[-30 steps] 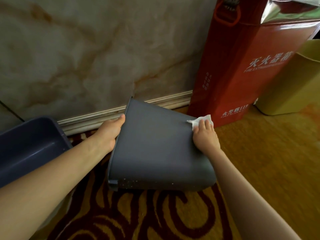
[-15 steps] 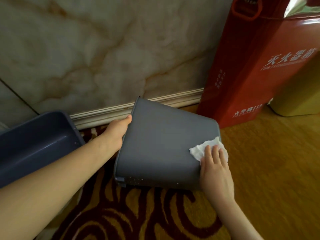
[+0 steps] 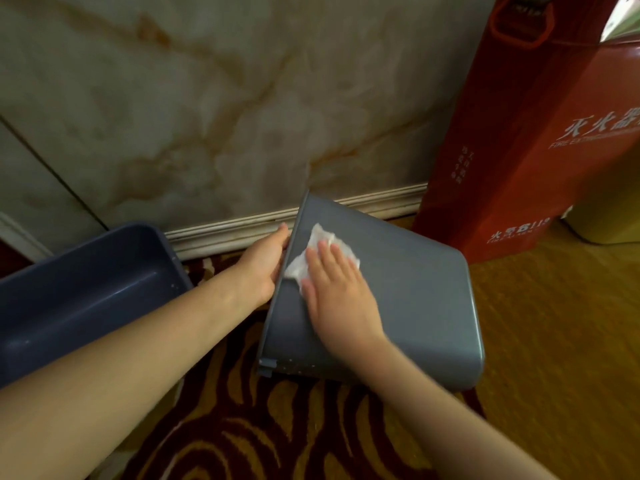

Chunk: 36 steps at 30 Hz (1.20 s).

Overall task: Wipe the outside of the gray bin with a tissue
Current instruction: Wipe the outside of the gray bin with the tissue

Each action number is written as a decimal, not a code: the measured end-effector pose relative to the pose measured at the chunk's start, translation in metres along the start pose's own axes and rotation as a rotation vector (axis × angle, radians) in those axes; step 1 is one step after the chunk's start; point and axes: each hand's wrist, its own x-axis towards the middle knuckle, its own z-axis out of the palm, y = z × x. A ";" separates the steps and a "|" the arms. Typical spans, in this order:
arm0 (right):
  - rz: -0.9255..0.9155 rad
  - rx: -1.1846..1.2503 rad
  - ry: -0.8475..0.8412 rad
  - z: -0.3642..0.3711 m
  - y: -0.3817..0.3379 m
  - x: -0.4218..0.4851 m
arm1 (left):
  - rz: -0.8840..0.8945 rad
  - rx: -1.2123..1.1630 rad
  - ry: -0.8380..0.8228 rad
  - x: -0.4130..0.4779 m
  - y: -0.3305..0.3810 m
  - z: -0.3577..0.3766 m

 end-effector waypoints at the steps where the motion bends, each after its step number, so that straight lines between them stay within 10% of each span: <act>1: 0.041 0.004 -0.002 -0.004 0.009 0.019 | 0.024 0.044 0.048 -0.002 0.001 0.006; 7: 0.145 0.119 -0.218 -0.031 0.045 0.122 | 0.369 0.654 0.441 -0.010 -0.012 0.025; 16: 0.202 0.175 -0.425 -0.085 0.046 0.147 | 0.635 0.820 0.467 -0.021 -0.009 0.016; 36: -0.016 0.082 0.348 -0.079 0.006 0.078 | 0.934 0.754 0.034 -0.022 -0.016 -0.036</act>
